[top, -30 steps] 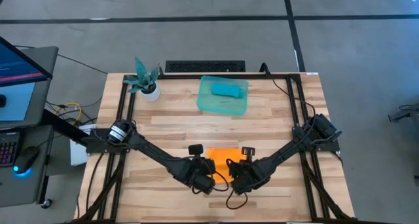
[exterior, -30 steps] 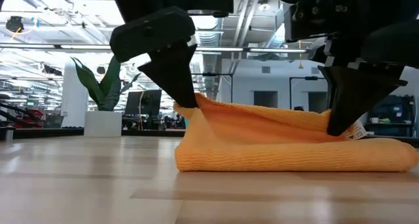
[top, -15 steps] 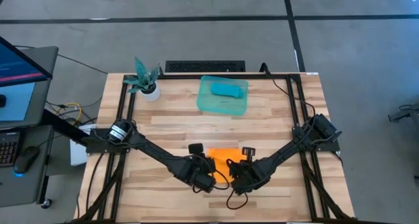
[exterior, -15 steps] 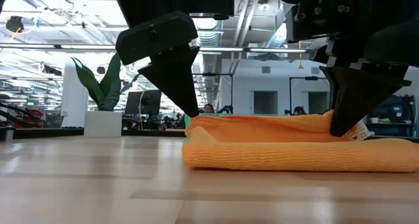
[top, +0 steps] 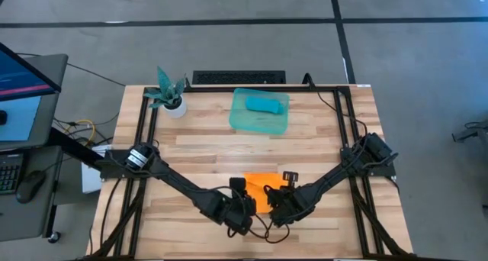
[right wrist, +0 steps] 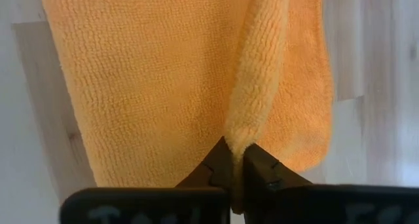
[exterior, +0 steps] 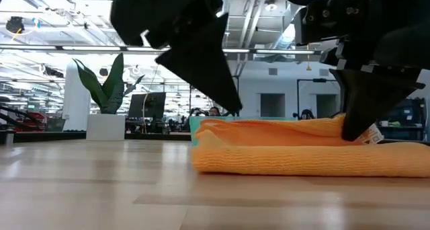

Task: Roll microfiber towels into tight, uniform cylinder then place into a basket
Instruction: Fold the yellow microfiber towel

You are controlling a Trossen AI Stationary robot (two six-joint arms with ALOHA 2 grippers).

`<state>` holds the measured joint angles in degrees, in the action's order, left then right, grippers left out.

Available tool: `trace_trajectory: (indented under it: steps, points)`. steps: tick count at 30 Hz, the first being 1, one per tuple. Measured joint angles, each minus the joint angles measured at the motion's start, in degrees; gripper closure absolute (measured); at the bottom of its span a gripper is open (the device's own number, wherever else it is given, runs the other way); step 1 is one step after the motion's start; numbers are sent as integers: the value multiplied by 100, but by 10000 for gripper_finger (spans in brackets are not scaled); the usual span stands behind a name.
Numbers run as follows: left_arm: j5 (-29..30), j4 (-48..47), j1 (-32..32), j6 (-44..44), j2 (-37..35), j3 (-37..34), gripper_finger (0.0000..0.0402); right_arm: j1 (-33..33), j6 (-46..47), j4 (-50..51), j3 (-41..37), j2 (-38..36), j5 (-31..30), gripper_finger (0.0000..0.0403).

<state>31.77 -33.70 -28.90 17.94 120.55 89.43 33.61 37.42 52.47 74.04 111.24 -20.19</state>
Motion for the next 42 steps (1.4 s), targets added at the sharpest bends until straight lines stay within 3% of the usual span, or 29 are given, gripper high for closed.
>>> trace_trajectory:
  steps: [16,21,37,42]
  points:
    - [-345,71,357,-55,545,13,262,29,114,-44,-2,2,55,272]
    - [-266,-17,360,-36,588,13,262,-60,145,230,21,2,396,245]
    - [298,-323,94,-217,601,140,262,670,-184,743,402,0,182,237]
    - [297,-290,86,-202,568,273,262,726,-786,204,400,0,-480,238]
